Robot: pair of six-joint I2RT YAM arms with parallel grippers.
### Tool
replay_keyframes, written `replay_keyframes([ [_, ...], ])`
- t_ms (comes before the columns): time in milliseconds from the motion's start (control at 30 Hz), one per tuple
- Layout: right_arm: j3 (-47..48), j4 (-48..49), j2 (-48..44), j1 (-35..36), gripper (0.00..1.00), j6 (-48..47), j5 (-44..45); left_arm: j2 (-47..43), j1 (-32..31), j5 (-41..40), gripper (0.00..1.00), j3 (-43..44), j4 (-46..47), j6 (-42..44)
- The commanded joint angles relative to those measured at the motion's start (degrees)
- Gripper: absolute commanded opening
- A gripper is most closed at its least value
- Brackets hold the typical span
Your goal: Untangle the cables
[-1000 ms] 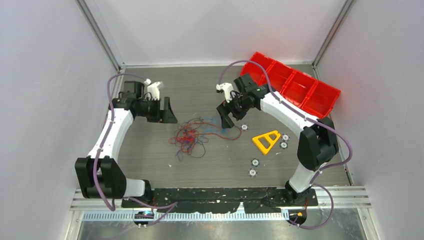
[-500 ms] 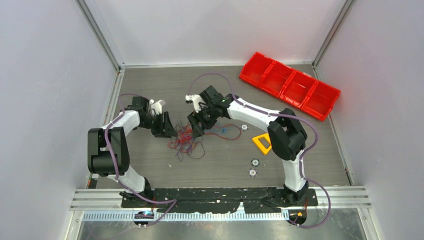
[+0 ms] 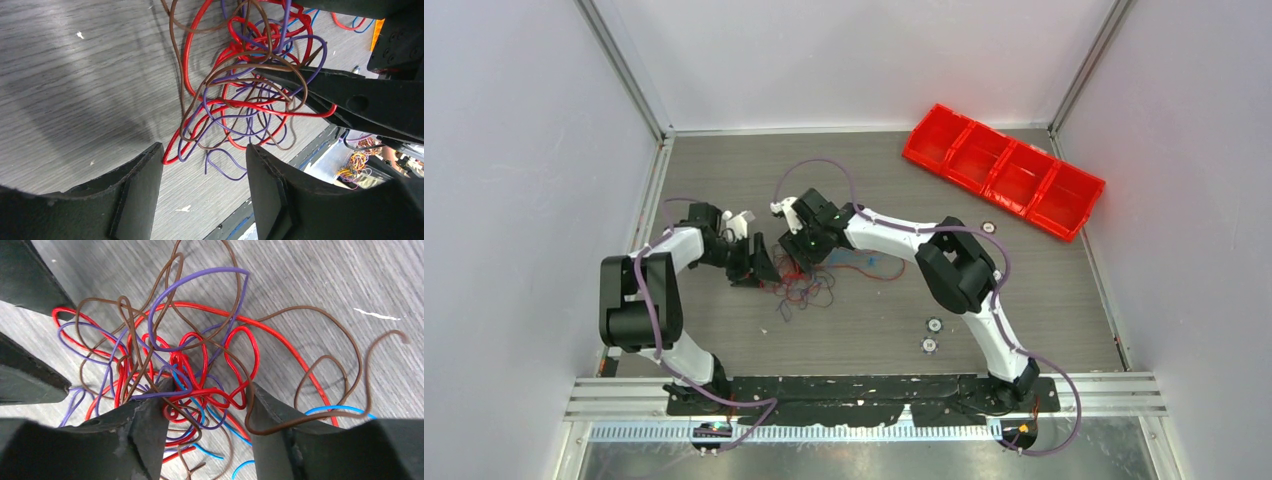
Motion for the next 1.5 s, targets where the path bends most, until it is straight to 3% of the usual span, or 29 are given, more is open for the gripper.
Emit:
replay_keyframes([
  [0,1.0,-0.1,1.4,0.9,0.56,-0.6,9.0,1.6,-0.2,1.1,0.62,0.0,0.6,1.2],
  [67,-0.4,0.1,0.2,0.9,0.41,-0.7,7.8,2.1,-1.0,1.0,0.55,0.3,0.6,1.0],
  [100,-1.3,0.2,-0.7,0.9,0.27,-0.6,7.4,2.3,-1.5,2.1,0.41,0.8,0.5,1.4],
  [133,-1.6,0.3,-1.3,0.9,0.22,-0.6,6.9,2.3,-1.6,3.2,0.34,1.2,0.3,1.6],
  [200,-2.6,0.6,-3.3,0.9,0.08,-1.4,5.0,1.0,-1.7,5.0,0.34,2.2,1.0,1.3],
  [267,-5.1,2.8,-6.5,0.9,0.06,-2.5,2.6,-1.9,-1.5,4.4,0.46,2.3,3.3,0.3],
  [333,-8.4,5.9,-9.9,0.9,0.05,-3.9,-1.0,-5.5,-1.6,3.2,0.58,1.9,6.1,-0.9],
  [433,-11.4,8.6,-13.6,0.9,0.05,-4.9,-5.0,-7.7,-2.8,1.7,0.67,2.5,8.3,-0.9],
  [700,-13.2,11.0,-17.1,0.8,0.06,-4.3,-11.9,-5.2,-8.7,1.5,0.72,2.6,10.8,-2.4],
  [767,-13.4,11.1,-17.6,0.7,0.06,-3.9,-12.6,-4.9,-9.6,2.4,0.62,2.3,11.5,-3.3],
  [933,-15.4,8.4,-20.5,-1.0,0.05,-4.2,-9.1,-10.6,-6.8,4.9,0.04,3.1,5.0,-0.2],
  [967,-15.6,6.3,-21.1,-2.1,0.06,-5.0,-6.0,-13.0,-5.5,5.5,0.00,2.9,3.2,0.3],
  [1200,-20.3,0.3,-24.8,-9.6,0.12,-7.3,1.3,-25.8,4.2,13.0,0.00,9.5,-15.3,9.7],
  [1467,-22.9,-2.7,-25.5,-13.5,0.13,-11.7,5.3,-32.3,12.5,18.8,0.00,25.1,-19.4,3.5],
])
